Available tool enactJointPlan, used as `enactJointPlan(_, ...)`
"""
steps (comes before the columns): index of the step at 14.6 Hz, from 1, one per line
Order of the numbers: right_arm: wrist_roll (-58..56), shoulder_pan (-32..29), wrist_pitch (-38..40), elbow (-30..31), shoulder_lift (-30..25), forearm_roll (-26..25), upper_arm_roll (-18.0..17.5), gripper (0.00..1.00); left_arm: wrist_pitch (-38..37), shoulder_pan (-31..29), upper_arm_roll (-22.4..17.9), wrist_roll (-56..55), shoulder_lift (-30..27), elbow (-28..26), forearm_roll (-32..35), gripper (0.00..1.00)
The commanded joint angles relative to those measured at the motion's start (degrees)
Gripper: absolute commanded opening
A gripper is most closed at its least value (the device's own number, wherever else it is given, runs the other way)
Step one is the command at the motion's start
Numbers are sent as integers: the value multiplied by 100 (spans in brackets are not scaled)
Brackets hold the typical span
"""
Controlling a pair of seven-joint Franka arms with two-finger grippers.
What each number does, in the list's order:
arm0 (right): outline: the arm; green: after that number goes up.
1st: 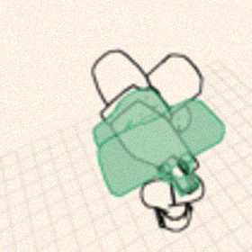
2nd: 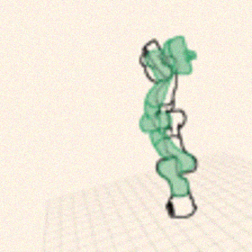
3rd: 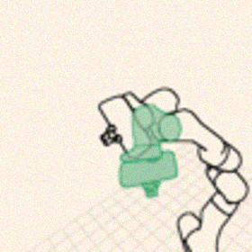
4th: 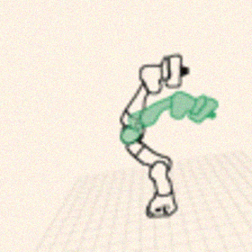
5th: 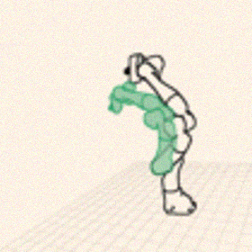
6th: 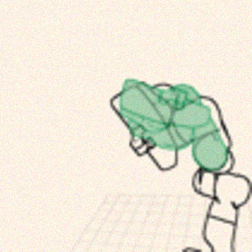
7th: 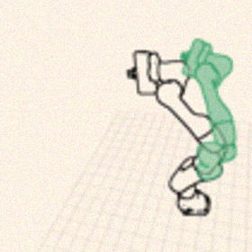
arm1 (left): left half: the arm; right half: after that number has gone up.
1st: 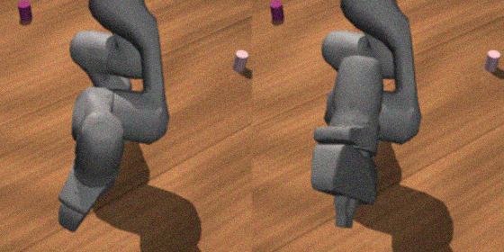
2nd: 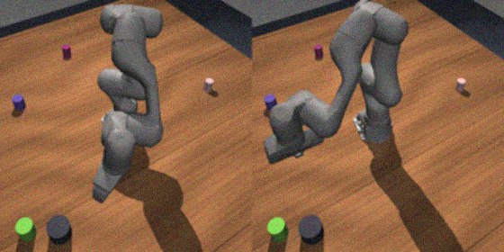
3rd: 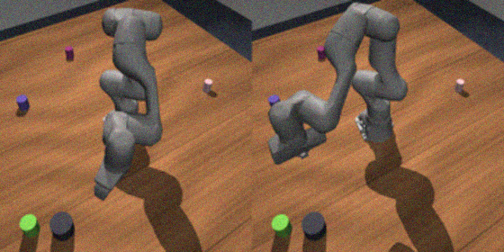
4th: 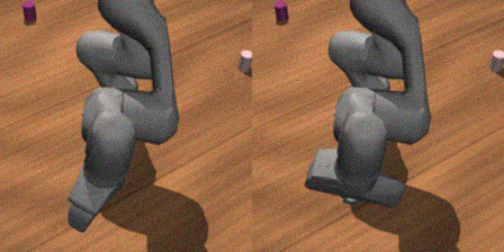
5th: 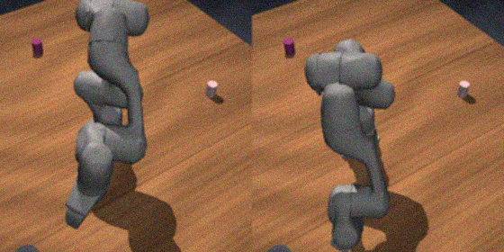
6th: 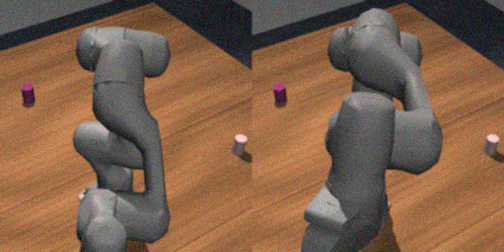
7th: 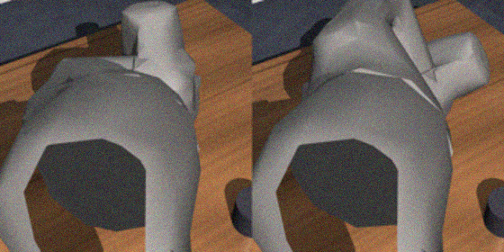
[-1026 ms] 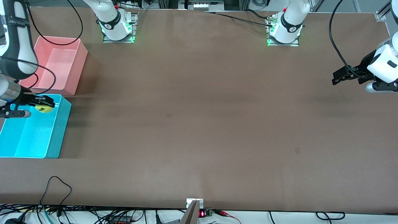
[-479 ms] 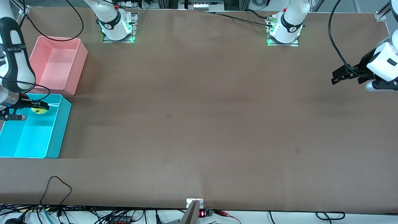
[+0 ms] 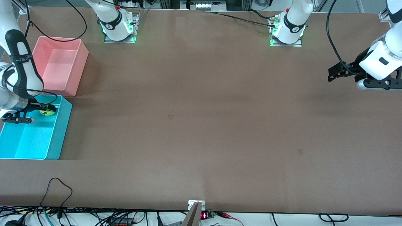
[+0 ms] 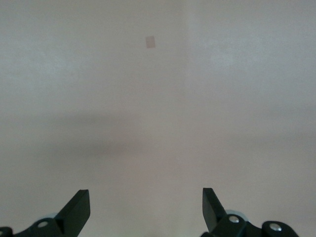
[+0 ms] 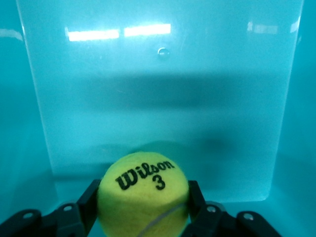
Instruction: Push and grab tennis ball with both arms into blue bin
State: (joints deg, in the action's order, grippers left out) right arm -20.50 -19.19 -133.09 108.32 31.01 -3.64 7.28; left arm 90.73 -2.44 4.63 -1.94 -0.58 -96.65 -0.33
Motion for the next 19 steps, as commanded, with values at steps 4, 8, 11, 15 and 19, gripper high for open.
enactJointPlan(4,11,46,247,-118,-699,-5,-122,100,15,-47,12,141,14,41,-38,100)
enactJointPlan(8,28,476,1003,-162,-1806,4,-270,100,-11,-73,-50,141,23,41,-38,100)
enactJointPlan(11,282,757,1548,-180,-2519,13,-543,100,-20,-90,-50,141,23,41,-38,100)
enactJointPlan(15,1414,1425,2681,-469,-3048,100,-553,100,-38,-90,-50,150,14,41,-38,100)
enactJointPlan(19,2031,1611,3482,-1057,-3066,144,-842,100,-20,-90,-33,150,14,41,-38,100)
